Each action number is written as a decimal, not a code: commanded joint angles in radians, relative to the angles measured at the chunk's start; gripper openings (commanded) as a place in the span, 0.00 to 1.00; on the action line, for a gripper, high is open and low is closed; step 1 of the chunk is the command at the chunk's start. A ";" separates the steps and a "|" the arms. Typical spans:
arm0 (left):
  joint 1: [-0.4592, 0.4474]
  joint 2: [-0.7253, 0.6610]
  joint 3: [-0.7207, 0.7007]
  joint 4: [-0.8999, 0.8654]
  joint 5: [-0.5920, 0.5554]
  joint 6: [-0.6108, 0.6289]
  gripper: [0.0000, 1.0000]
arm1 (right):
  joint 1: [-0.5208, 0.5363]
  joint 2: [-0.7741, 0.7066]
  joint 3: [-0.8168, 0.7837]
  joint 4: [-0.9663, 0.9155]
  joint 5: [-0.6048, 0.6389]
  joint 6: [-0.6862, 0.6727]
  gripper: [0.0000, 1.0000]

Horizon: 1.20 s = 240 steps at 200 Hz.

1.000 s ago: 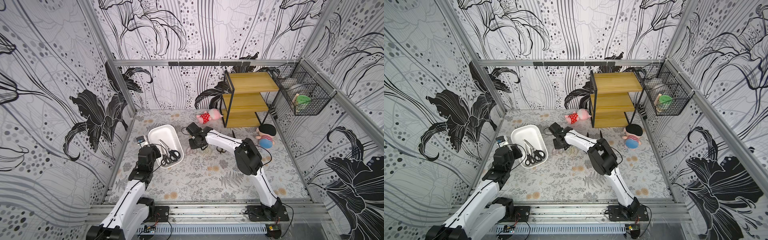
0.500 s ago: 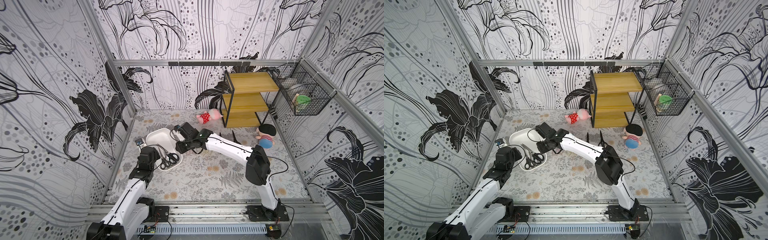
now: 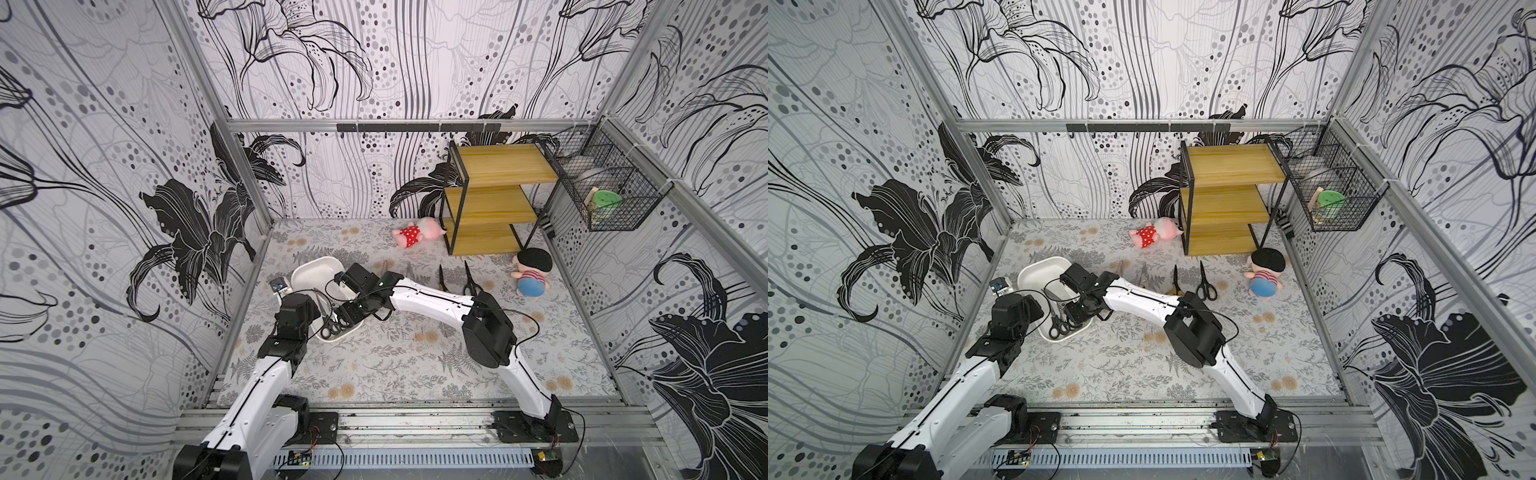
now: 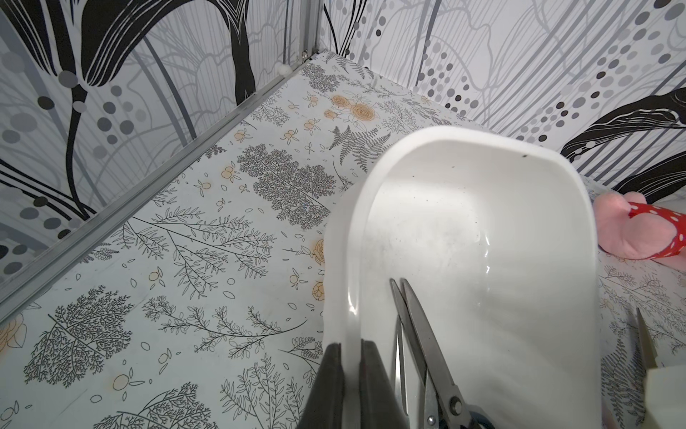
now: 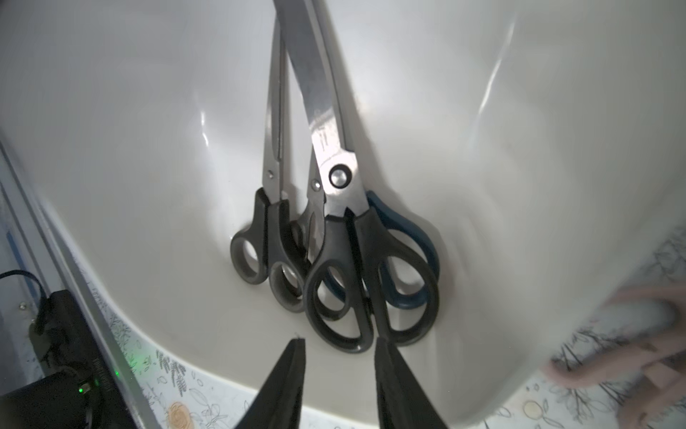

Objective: Take the scissors out of the storage box
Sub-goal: Pick up the scissors from the storage box.

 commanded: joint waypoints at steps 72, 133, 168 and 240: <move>-0.004 -0.020 0.040 0.047 -0.014 -0.009 0.00 | -0.001 0.072 0.064 0.003 0.102 -0.034 0.36; -0.004 -0.018 0.041 0.050 -0.015 -0.008 0.00 | 0.003 0.093 0.059 0.011 0.076 -0.028 0.36; -0.004 -0.018 0.042 0.049 -0.017 -0.007 0.00 | 0.006 0.091 0.065 0.022 0.049 -0.032 0.37; -0.004 -0.015 0.043 0.048 -0.027 -0.005 0.00 | 0.007 0.104 0.062 0.023 0.042 -0.033 0.37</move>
